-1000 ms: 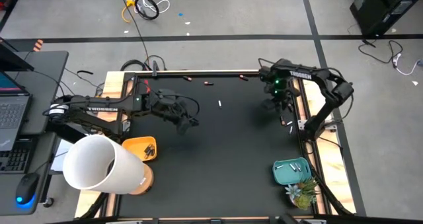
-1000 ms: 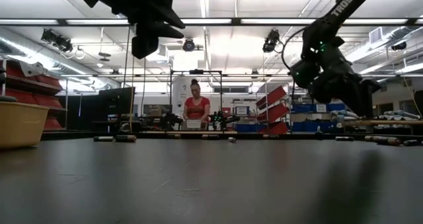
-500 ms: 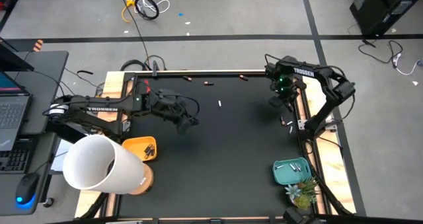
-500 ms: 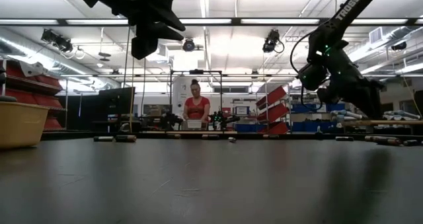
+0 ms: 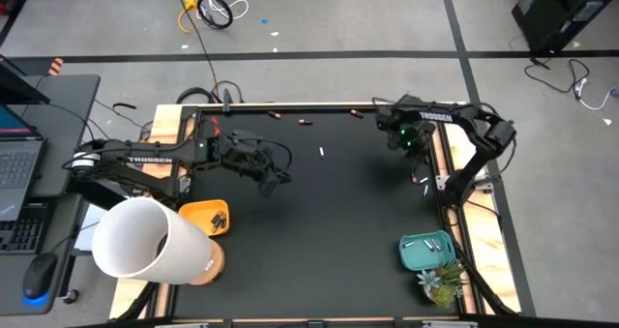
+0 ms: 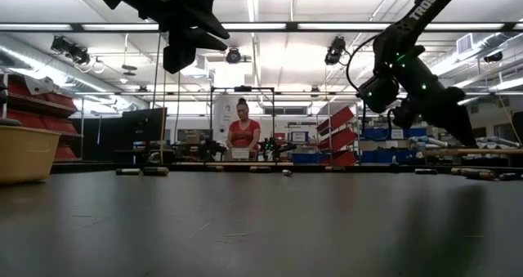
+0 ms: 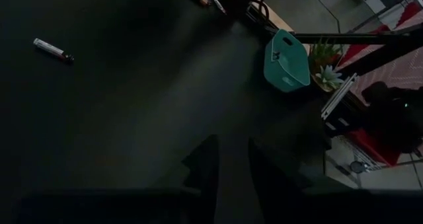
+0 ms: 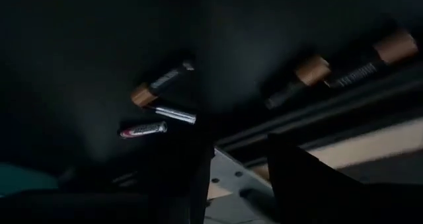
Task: Sort batteries
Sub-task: Put the black battery into the yellow bin
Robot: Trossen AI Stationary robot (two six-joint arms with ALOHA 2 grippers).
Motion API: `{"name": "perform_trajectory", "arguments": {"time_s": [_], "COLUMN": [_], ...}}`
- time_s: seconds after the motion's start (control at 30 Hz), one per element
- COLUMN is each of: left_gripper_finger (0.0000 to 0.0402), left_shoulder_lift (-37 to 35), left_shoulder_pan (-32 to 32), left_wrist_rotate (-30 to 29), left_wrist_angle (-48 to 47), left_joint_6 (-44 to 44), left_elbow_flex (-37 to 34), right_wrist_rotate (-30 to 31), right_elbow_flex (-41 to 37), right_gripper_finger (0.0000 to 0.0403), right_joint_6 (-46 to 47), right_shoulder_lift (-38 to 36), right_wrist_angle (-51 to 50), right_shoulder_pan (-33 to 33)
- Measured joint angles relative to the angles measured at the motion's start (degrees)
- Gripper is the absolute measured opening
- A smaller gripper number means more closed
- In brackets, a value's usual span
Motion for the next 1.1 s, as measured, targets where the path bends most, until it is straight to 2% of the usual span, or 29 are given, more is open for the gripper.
{"name": "perform_trajectory", "arguments": {"time_s": [0.27, 0.47, 0.63, 0.77, 0.87, 1.1], "left_gripper_finger": [0.0096, 0.0096, 0.0096, 0.0096, 0.0096, 0.0096], "left_shoulder_lift": [0.0, 0.0, 0.0, 0.0, 0.0, 0.0], "left_shoulder_pan": [0.0, 0.0, 0.0, 0.0, 0.0, 0.0], "left_wrist_rotate": [-0.2, -0.2, -0.2, -0.2, -0.2, -0.1], "left_wrist_angle": [0.3, 1.4, 1.4, 1.4, 1.4, 1.4], "left_joint_6": [-1.3, -1.6, -2.7, -3.0, -3.2, -3.1], "left_elbow_flex": [0.0, 0.0, 0.0, 0.0, 0.0, 0.0], "right_wrist_rotate": [1.6, 8.1, -6.6, -13.8, -15.8, -14.9], "right_elbow_flex": [-6.6, -8.9, -8.5, -8.5, -8.5, -12.1], "right_gripper_finger": [0.0135, 0.0135, 0.0134, 0.0131, 0.0130, 0.0130], "right_joint_6": [-15.3, -12.8, -8.9, -3.2, 1.4, 11.6], "right_shoulder_lift": [0.0, 0.0, -1.2, -1.6, -1.6, -1.6], "right_wrist_angle": [-0.4, 2.6, 3.5, 3.8, 4.1, 11.8], "right_shoulder_pan": [9.1, 11.3, 9.7, 8.4, 7.5, 5.1]}}
